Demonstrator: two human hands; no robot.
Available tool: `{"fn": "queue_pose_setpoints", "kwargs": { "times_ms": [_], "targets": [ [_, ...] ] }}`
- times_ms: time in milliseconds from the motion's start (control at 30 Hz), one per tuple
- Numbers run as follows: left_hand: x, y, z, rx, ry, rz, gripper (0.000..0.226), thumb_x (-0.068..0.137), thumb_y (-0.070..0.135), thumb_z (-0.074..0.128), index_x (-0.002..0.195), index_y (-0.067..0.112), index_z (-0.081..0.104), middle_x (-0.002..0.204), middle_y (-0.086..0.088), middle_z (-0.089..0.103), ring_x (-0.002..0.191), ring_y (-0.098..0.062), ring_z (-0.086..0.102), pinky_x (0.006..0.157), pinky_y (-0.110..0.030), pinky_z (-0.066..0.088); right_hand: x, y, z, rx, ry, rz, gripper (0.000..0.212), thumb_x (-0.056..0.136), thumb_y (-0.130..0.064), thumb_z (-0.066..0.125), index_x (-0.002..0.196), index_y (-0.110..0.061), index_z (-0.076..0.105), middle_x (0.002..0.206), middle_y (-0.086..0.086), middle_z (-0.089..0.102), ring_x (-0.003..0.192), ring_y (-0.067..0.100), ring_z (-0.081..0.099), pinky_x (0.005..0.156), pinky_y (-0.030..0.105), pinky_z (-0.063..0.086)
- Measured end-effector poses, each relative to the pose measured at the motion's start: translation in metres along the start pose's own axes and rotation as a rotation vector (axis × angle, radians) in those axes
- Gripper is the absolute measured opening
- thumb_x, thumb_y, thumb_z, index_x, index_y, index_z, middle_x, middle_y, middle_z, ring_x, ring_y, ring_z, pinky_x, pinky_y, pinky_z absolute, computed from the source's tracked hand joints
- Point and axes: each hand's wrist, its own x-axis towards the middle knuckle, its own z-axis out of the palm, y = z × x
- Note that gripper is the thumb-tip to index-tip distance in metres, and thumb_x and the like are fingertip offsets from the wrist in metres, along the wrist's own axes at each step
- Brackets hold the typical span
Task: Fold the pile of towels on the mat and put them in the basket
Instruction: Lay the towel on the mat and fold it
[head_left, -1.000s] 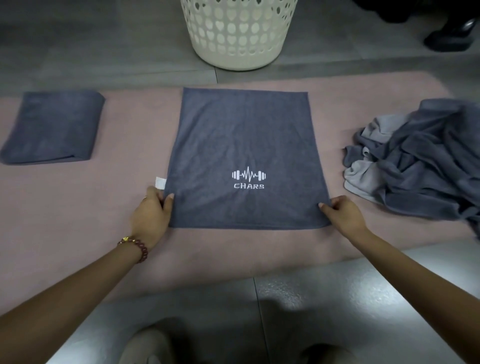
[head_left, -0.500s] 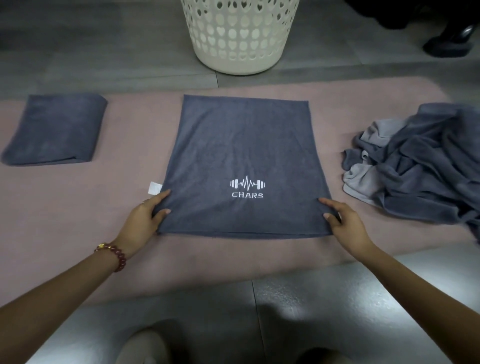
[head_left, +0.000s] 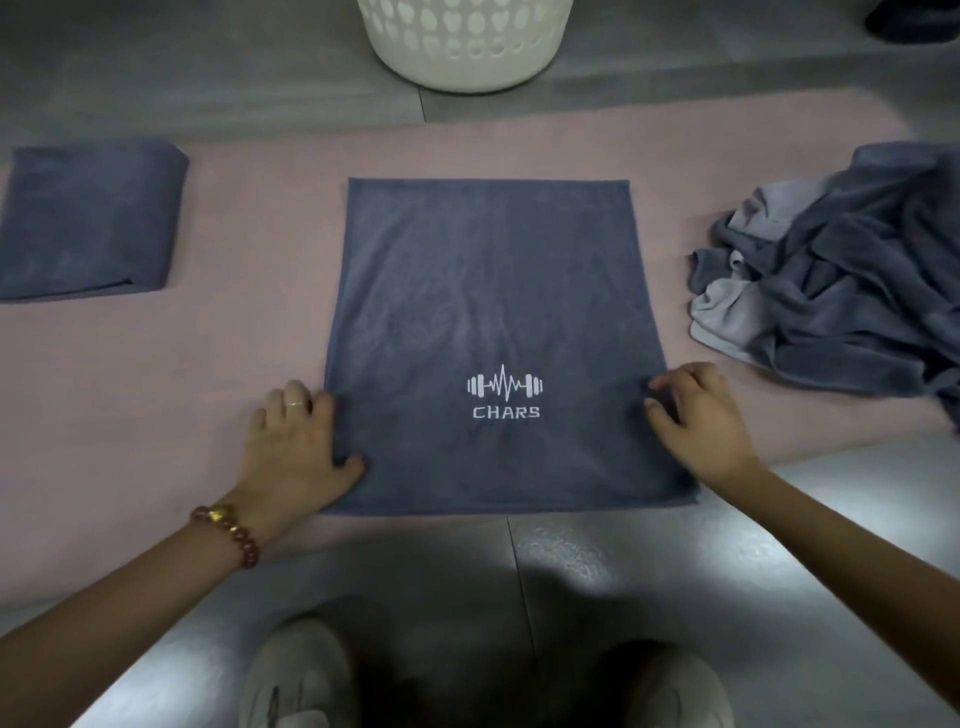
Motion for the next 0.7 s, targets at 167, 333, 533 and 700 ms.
{"fn": "queue_pose_setpoints", "kwargs": {
  "times_ms": [167, 333, 533, 700],
  "targets": [
    [0.048, 0.054, 0.027, -0.040, 0.053, 0.400, 0.061, 0.088, 0.045, 0.033, 0.138, 0.013, 0.044, 0.145, -0.015, 0.040, 0.133, -0.036, 0.036, 0.105, -0.048, 0.033, 0.018, -0.060, 0.051, -0.236, -0.131, -0.492, 0.062, 0.086, -0.048, 0.038, 0.139, -0.016, 0.042, 0.144, 0.008, 0.042, 0.136, 0.031, 0.032, 0.113, 0.043, 0.020],
    [0.057, 0.042, 0.054, -0.043, -0.053, 0.285, 0.066, 0.090, 0.054, 0.024, 0.149, 0.024, 0.019, 0.156, -0.004, 0.020, 0.143, -0.033, 0.016, 0.114, -0.050, 0.012, 0.026, -0.039, 0.063, -0.421, -0.269, -0.470, 0.066, 0.091, -0.065, 0.012, 0.148, -0.033, 0.018, 0.156, -0.005, 0.019, 0.144, 0.028, 0.020, 0.115, 0.046, 0.004],
    [0.047, 0.015, 0.055, -0.119, -0.007, -0.002, 0.076, 0.087, 0.053, 0.021, 0.147, 0.005, 0.026, 0.154, -0.018, 0.020, 0.141, -0.035, 0.021, 0.112, -0.054, 0.013, 0.023, 0.021, 0.033, -0.308, -0.145, 0.039, 0.080, 0.078, -0.066, 0.000, 0.150, -0.030, -0.002, 0.159, 0.000, 0.000, 0.146, 0.023, -0.001, 0.116, 0.040, -0.009],
    [0.093, 0.035, 0.041, -0.120, 0.052, 0.173, 0.069, 0.089, 0.051, 0.027, 0.146, 0.012, 0.029, 0.154, -0.014, 0.023, 0.143, -0.032, 0.018, 0.113, -0.054, 0.003, 0.058, -0.036, 0.037, -0.275, -0.019, -0.208, 0.071, 0.088, -0.055, 0.017, 0.149, -0.019, 0.021, 0.158, 0.002, 0.011, 0.146, 0.025, 0.006, 0.114, 0.030, -0.012]
  ]
}}
